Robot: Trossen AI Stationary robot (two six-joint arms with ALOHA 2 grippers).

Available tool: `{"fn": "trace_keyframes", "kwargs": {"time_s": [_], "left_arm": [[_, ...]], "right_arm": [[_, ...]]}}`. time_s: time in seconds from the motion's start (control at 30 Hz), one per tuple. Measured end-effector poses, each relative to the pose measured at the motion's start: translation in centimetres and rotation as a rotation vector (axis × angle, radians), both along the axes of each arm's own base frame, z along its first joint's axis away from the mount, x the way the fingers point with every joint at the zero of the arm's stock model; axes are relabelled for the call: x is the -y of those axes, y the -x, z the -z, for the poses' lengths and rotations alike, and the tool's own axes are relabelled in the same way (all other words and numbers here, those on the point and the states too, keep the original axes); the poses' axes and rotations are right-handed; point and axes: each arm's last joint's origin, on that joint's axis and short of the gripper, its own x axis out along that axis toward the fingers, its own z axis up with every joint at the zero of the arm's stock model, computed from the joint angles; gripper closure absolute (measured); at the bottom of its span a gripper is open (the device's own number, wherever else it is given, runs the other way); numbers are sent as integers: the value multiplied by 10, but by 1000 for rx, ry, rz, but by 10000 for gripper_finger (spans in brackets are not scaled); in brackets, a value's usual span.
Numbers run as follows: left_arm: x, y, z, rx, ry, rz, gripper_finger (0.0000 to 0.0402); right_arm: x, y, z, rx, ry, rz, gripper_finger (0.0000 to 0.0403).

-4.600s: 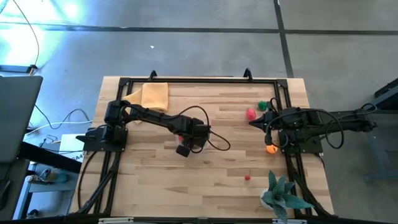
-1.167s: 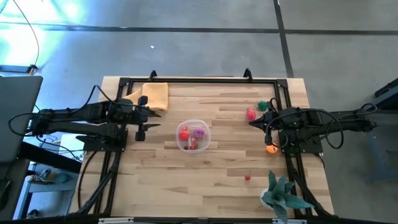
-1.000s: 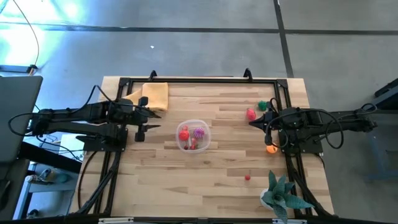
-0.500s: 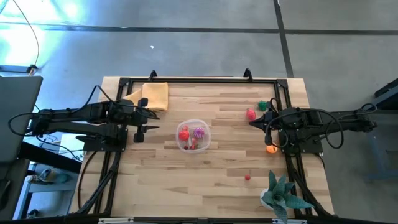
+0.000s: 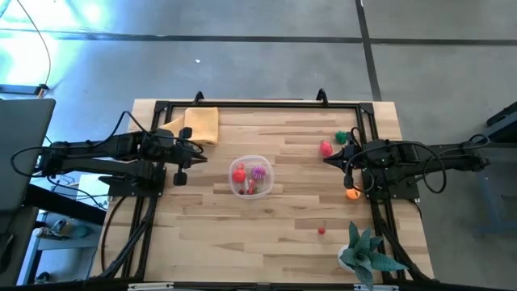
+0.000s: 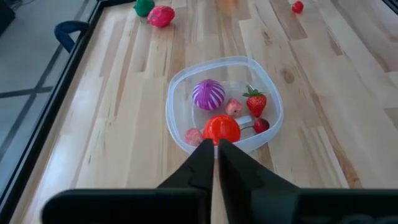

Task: Pick and placing Produce into tupperware
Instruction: Put the dragon fruit into the transparent bin

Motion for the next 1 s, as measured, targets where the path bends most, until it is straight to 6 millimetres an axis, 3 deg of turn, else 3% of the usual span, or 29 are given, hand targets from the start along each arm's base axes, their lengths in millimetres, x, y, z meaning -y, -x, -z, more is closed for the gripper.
{"fn": "trace_keyframes", "kwargs": {"time_s": [1.0], "left_arm": [[-1,0,0,-5,-26,-12,373]], "right_arm": [[0,0,0,0,0,0,394]]}}
